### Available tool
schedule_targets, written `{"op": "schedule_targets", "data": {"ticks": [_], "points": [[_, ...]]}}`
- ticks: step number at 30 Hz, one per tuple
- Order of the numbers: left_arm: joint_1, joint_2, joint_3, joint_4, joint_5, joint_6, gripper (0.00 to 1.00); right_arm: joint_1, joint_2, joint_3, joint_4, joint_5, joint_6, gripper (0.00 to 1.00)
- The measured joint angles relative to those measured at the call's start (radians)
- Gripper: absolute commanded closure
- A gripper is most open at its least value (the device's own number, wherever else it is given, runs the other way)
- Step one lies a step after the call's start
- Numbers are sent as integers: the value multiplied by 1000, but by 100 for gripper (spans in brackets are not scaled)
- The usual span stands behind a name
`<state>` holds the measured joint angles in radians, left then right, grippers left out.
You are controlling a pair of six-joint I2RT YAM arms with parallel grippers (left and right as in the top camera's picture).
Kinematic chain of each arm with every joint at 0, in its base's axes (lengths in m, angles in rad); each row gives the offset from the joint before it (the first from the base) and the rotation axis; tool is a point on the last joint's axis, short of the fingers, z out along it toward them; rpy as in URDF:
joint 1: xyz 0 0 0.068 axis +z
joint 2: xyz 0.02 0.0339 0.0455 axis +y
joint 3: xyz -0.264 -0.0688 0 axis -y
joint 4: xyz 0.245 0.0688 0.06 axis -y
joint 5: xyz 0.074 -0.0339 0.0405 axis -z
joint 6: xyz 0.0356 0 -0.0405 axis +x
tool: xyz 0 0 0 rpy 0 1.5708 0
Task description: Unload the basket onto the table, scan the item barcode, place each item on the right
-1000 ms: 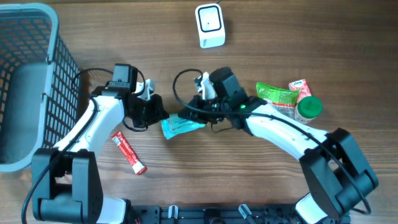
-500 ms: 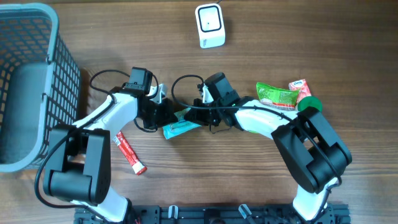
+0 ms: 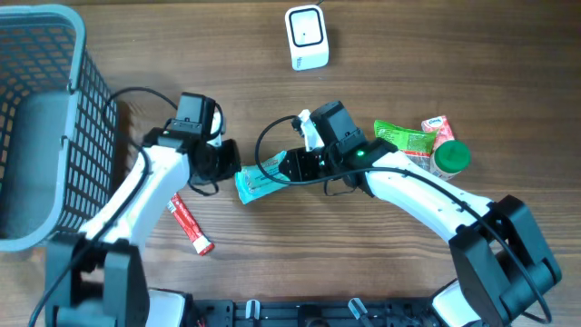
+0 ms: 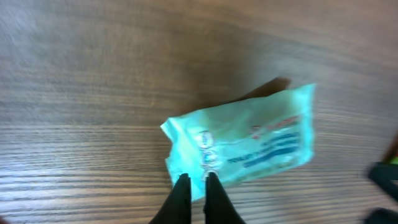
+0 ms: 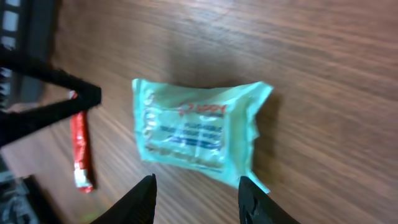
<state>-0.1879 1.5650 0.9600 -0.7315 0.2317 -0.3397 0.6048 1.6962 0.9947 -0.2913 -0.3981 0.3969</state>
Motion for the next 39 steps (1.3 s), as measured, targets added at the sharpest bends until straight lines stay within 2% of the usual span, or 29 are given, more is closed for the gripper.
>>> {"op": "schedule_targets", "data": {"ticks": [1,3,4,6,8,11,14,17,18,20,21,24,25,27,30,31,33,35,36,37,39], "points": [[0,23,-6,3,-1,-1,59,0,2,0,0,16,-6,58],[0,82,-13,14,-3,-6,35,0,18,0,2,37,-10,60],[0,103,-13,20,-3,-10,27,0,35,0,7,42,-13,60],[0,119,-13,21,-4,-8,19,0,70,0,14,45,-18,61],[0,126,-13,22,-2,-12,18,0,102,0,18,48,-18,65],[0,126,-13,25,37,18,25,0,120,-1,24,48,-21,65],[0,126,-45,74,75,32,27,0,120,-1,26,49,-20,66],[0,117,-91,167,105,34,42,0,120,-1,26,48,-10,67],[0,110,-115,223,119,39,56,0,125,-1,26,48,-8,67],[0,106,-139,268,146,42,74,0,135,-2,26,47,-5,67],[0,107,-148,269,166,39,79,0,135,-3,26,47,-5,67],[0,107,-150,253,191,42,83,0,135,-3,26,48,6,68],[0,107,-150,246,195,42,96,0,135,-3,26,47,9,68],[0,107,-150,238,204,43,96,0,135,-3,26,47,10,72],[3,105,-144,222,208,44,96,0,135,-3,39,47,18,72],[5,100,-127,179,184,47,96,-5,135,-3,45,43,18,72],[6,46,-77,71,38,46,96,-37,124,-2,21,33,18,71],[-3,-82,-10,40,-185,18,96,-110,50,3,-19,6,18,71],[-11,-123,-1,37,-242,8,96,-131,24,4,-44,0,18,71],[-39,-217,11,31,-404,-15,96,-165,-13,5,-71,-10,18,72],[-87,-290,30,16,-608,-43,96,-203,-26,11,-122,-18,16,72]]}}
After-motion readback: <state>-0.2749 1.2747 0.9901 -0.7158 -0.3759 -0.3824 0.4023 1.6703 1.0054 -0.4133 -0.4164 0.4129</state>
